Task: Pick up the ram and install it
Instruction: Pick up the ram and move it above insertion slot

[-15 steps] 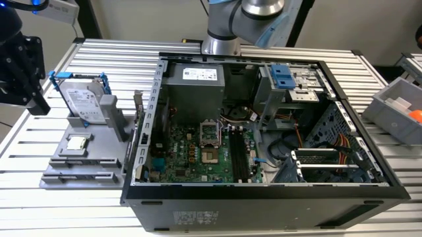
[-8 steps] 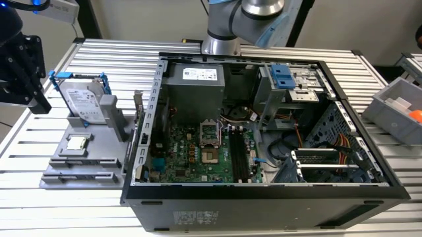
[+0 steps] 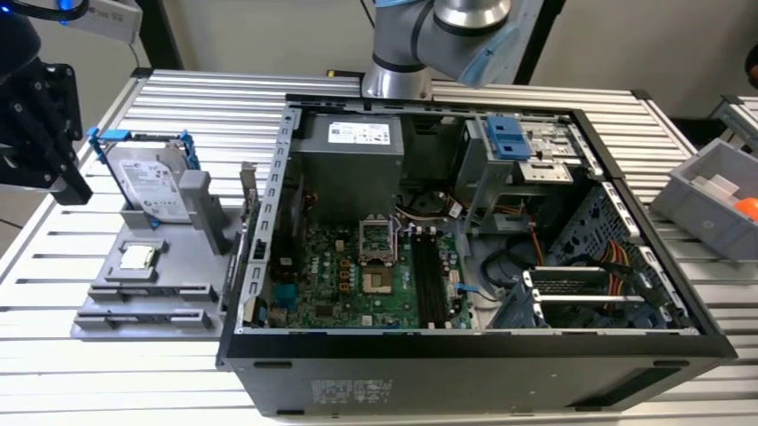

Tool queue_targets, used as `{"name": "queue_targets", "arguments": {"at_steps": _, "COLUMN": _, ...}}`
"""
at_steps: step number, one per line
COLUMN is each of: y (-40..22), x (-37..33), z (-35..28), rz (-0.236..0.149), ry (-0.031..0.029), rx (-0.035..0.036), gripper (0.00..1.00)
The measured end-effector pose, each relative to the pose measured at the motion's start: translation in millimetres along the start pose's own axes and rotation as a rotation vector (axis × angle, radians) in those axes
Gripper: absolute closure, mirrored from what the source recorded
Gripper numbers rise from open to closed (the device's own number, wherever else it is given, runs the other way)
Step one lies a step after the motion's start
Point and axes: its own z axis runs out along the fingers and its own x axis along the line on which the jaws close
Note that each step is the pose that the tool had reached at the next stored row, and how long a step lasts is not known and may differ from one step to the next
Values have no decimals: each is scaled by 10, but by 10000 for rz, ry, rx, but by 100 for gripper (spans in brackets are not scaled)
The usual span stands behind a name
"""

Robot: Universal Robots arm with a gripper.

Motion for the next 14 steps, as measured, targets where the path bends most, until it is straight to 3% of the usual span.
{"name": "queue_targets", "arguments": {"at_steps": 11, "y": 0, "x": 0, "z": 0, "rz": 26, "ry": 0, "rx": 0, "gripper": 100}}
{"name": "queue_targets", "arguments": {"at_steps": 12, "y": 0, "x": 0, "z": 0, "rz": 26, "ry": 0, "rx": 0, "gripper": 0}}
{"name": "queue_targets", "arguments": {"at_steps": 14, "y": 0, "x": 0, "z": 0, "rz": 24, "ry": -1, "rx": 0, "gripper": 0}}
